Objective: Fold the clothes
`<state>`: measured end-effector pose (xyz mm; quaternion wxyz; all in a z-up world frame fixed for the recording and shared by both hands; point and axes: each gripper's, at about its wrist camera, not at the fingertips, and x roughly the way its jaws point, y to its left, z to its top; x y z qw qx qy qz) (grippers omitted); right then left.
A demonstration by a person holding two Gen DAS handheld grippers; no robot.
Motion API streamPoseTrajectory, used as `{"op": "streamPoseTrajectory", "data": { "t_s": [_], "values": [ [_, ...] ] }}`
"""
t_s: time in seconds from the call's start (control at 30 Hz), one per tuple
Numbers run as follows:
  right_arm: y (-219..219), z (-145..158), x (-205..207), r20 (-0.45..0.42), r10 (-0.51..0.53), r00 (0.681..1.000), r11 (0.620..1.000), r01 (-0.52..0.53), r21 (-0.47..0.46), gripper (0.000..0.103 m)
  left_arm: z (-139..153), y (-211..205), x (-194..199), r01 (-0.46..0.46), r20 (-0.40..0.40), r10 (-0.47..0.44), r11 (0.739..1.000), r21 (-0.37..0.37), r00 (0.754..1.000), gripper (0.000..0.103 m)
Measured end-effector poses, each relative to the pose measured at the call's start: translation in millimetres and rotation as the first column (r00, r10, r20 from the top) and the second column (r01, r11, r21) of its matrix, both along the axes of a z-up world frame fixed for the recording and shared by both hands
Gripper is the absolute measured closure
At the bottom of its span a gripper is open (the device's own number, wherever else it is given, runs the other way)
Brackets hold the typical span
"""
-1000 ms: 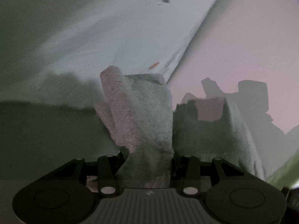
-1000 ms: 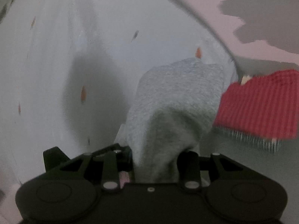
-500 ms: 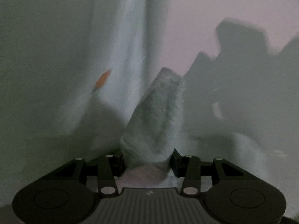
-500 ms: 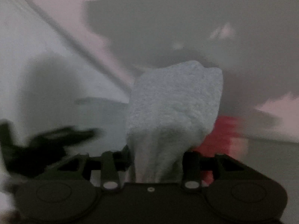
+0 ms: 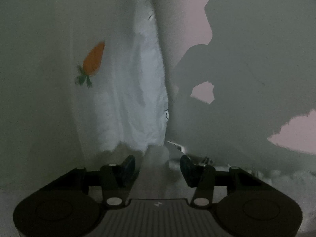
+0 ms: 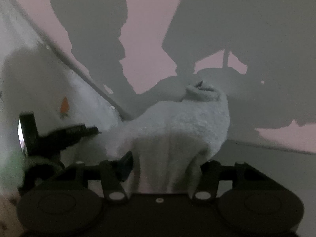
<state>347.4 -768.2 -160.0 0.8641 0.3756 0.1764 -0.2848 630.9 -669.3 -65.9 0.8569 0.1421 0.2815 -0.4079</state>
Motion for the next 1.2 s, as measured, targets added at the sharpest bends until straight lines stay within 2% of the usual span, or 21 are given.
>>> {"op": "streamPoseTrajectory", "data": {
  "t_s": [0.03, 0.07, 0.13, 0.2, 0.27, 0.3, 0.37, 0.43, 0.47, 0.5, 0.53, 0.6, 0.73, 0.83, 0.87, 0.9, 0.93, 1.03, 1.07, 1.13, 1.2],
  "values": [
    [0.4, -1.8, 3.2, -0.042, -0.004, 0.999, 1.000, 0.003, -0.018, 0.037, -2.7, -3.0, 5.2, -0.009, -0.015, 0.009, 1.000, 0.009, 1.000, 0.051],
    [0.9, -3.5, 6.4, -0.083, -0.009, 0.997, 0.999, 0.006, -0.035, 0.024, -4.6, -4.6, 7.4, -0.022, -0.013, 0.022, 1.000, 0.021, 1.000, 0.050],
    [5.8, 1.4, 2.6, -0.142, -0.018, 0.990, 0.995, 0.004, -0.098, 0.019, -3.5, 0.8, 9.2, -0.043, -0.037, 0.044, 0.999, 0.024, 0.998, 0.043],
    [13.7, 9.9, -2.1, -0.157, -0.024, 0.987, 0.986, -0.003, -0.169, 0.019, 2.2, 15.9, 6.7, -0.029, -0.090, 0.026, 0.999, -0.032, 0.996, 0.015],
    [21.1, 16.7, -6.1, -0.169, -0.029, 0.985, 0.972, -0.012, -0.233, 0.015, 8.2, 32.9, 2.4, 0.008, -0.144, -0.025, 0.993, -0.117, 0.989, 0.000],
    [22.5, 17.3, -6.7, -0.168, -0.023, 0.985, 0.969, -0.019, -0.244, 0.012, 7.5, 36.7, 1.4, 0.039, -0.166, -0.062, 0.990, -0.135, 0.984, 0.000],
    [18.4, 10.9, -26.5, -0.155, -0.015, 0.988, 0.976, -0.019, -0.219, 0.012, -0.6, 29.9, 7.7, 0.054, -0.178, -0.072, 0.993, -0.104, 0.981, 0.002],
    [11.0, 8.0, -24.3, -0.144, -0.040, 0.989, 0.984, 0.014, -0.178, 0.012, -9.7, 14.6, 25.6, 0.035, -0.178, -0.049, 0.996, -0.078, 0.983, 0.028],
    [9.9, 8.9, -24.3, -0.119, -0.048, 0.992, 0.985, 0.028, -0.168, 0.023, -13.8, 13.7, 26.9, 0.002, -0.186, -0.019, 0.996, -0.092, 0.982, 0.058],
    [9.0, 10.1, -24.4, -0.093, -0.056, 0.994, 0.986, 0.041, -0.160, 0.045, -17.8, 12.7, 28.2, -0.031, -0.195, 0.010, 0.994, -0.106, 0.981, 0.084],
    [8.0, 11.2, -24.5, -0.066, -0.064, 0.996, 0.987, 0.053, -0.151, 0.053, -21.8, 11.8, 29.5, -0.065, -0.204, 0.039, 0.991, -0.119, 0.978, 0.090],
    [10.0, 13.3, -22.2, -0.025, -0.077, 0.997, 0.991, 0.074, -0.111, 0.064, -28.9, 9.5, 32.0, -0.127, -0.219, 0.094, 0.982, -0.143, 0.971, 0.096],
    [10.7, 23.9, -26.4, 0.064, -0.114, 0.991, 0.990, 0.119, -0.071, 0.071, -4.4, -13.9, 31.7, -0.122, -0.133, 0.100, 0.978, -0.169, 0.986, 0.100],
    [6.0, 34.0, -25.5, 0.121, -0.173, 0.977, 0.979, 0.184, -0.087, 0.071, 10.3, -34.9, 35.7, -0.083, -0.065, 0.072, 0.979, -0.184, 0.995, 0.099],
    [4.6, 36.0, -23.2, 0.091, -0.198, 0.976, 0.970, 0.209, -0.124, 0.065, 13.6, -42.0, 37.0, -0.071, -0.042, 0.065, 0.981, -0.181, 0.997, 0.099],
    [7.5, 37.1, -22.0, 0.071, -0.201, 0.977, 0.965, 0.210, -0.157, 0.045, 7.1, -49.9, 38.2, -0.074, -0.019, 0.072, 0.988, -0.133, 0.997, 0.097],
    [10.8, 38.1, -21.0, 0.052, -0.202, 0.978, 0.960, 0.209, -0.189, 0.041, 0.2, -57.0, 39.5, -0.078, 0.000, 0.078, 0.993, -0.084, 0.997, 0.093],
    [20.7, 41.3, -18.0, -0.005, -0.209, 0.978, 0.938, 0.199, -0.283, 0.042, -28.4, -62.5, 46.8, -0.097, -0.023, 0.099, 0.993, 0.062, 0.995, 0.078],
    [24.0, 42.3, -17.0, -0.024, -0.212, 0.977, 0.929, 0.194, -0.314, 0.042, -33.3, -58.1, 50.0, -0.097, -0.053, 0.101, 0.992, 0.075, 0.993, 0.068],
    [30.6, 44.4, -15.0, -0.061, -0.220, 0.974, 0.909, 0.182, -0.374, 0.046, -30.2, -41.9, 53.4, -0.103, -0.100, 0.105, 0.994, 0.025, 0.989, 0.052],
    [37.3, 46.5, -12.9, -0.097, -0.230, 0.968, 0.886, 0.167, -0.433, 0.055, -19.5, -24.1, 53.4, -0.107, -0.111, 0.103, 0.994, -0.031, 0.988, 0.022]
  ]
}}
